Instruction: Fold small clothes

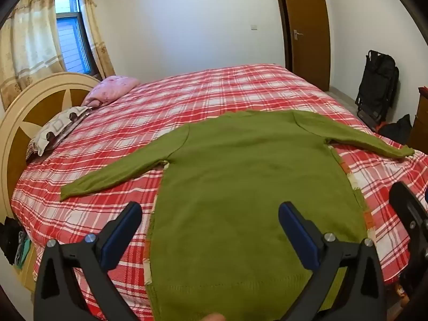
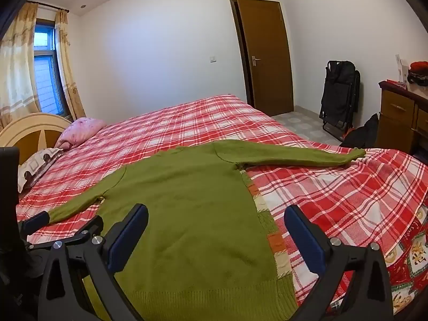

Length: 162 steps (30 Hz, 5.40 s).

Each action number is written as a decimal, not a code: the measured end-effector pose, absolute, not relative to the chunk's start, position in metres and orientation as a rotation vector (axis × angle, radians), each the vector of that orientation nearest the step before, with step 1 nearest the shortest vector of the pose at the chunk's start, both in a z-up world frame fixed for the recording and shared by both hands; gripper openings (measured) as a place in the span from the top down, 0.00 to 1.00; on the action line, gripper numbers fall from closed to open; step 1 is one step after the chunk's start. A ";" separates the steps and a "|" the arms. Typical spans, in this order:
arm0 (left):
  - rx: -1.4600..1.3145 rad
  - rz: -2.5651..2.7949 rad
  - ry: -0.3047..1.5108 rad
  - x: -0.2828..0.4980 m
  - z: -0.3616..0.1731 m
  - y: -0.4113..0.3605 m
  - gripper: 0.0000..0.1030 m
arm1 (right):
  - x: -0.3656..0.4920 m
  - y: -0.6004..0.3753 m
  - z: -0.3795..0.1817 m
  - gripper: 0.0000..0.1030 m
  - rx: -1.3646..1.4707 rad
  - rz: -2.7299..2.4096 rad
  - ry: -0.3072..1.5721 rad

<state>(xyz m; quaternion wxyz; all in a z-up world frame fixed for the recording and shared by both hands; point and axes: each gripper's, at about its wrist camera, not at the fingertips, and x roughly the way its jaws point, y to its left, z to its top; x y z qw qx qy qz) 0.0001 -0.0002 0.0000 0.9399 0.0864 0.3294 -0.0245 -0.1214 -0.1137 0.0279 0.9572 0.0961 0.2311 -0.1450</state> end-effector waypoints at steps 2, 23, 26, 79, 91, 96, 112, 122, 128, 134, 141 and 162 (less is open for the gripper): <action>0.177 -0.048 0.673 0.000 0.000 0.000 0.00 | -0.121 -0.113 0.028 0.01 0.198 -0.298 0.465; 0.140 -0.063 0.686 0.000 -0.008 0.000 0.00 | -0.120 -0.110 0.025 0.01 0.195 -0.300 0.483; 0.136 -0.066 0.694 0.000 -0.010 0.002 0.00 | -0.120 -0.110 0.023 0.01 0.193 -0.298 0.485; 0.117 -0.073 0.724 0.003 -0.016 0.002 0.00 | -0.114 -0.115 0.012 0.01 0.214 -0.293 0.520; 0.128 -0.088 0.746 0.011 -0.029 0.000 0.00 | -0.097 -0.144 -0.001 0.01 0.290 -0.274 0.548; 0.126 -0.105 0.764 0.025 -0.041 0.003 0.00 | -0.086 -0.181 -0.004 0.01 0.344 -0.309 0.554; 0.110 -0.045 0.793 0.101 -0.058 0.027 0.00 | -0.011 -0.472 -0.045 0.24 0.811 -0.705 0.685; 0.127 0.002 0.842 0.129 -0.071 0.029 0.00 | 0.019 -0.526 -0.059 0.35 0.879 -0.884 0.682; 0.099 0.012 0.882 0.141 -0.081 0.033 0.00 | 0.029 -0.537 -0.075 0.93 0.833 -0.882 0.764; 0.103 0.006 0.879 0.138 -0.081 0.034 0.00 | 0.022 -0.518 -0.049 0.96 0.701 -0.851 0.693; 0.047 0.026 0.847 0.136 -0.071 0.055 0.00 | 0.057 -0.412 0.057 0.96 0.372 -0.644 0.569; -0.085 0.234 0.792 0.128 -0.067 0.176 0.00 | 0.212 0.027 -0.049 0.96 -0.164 0.090 0.740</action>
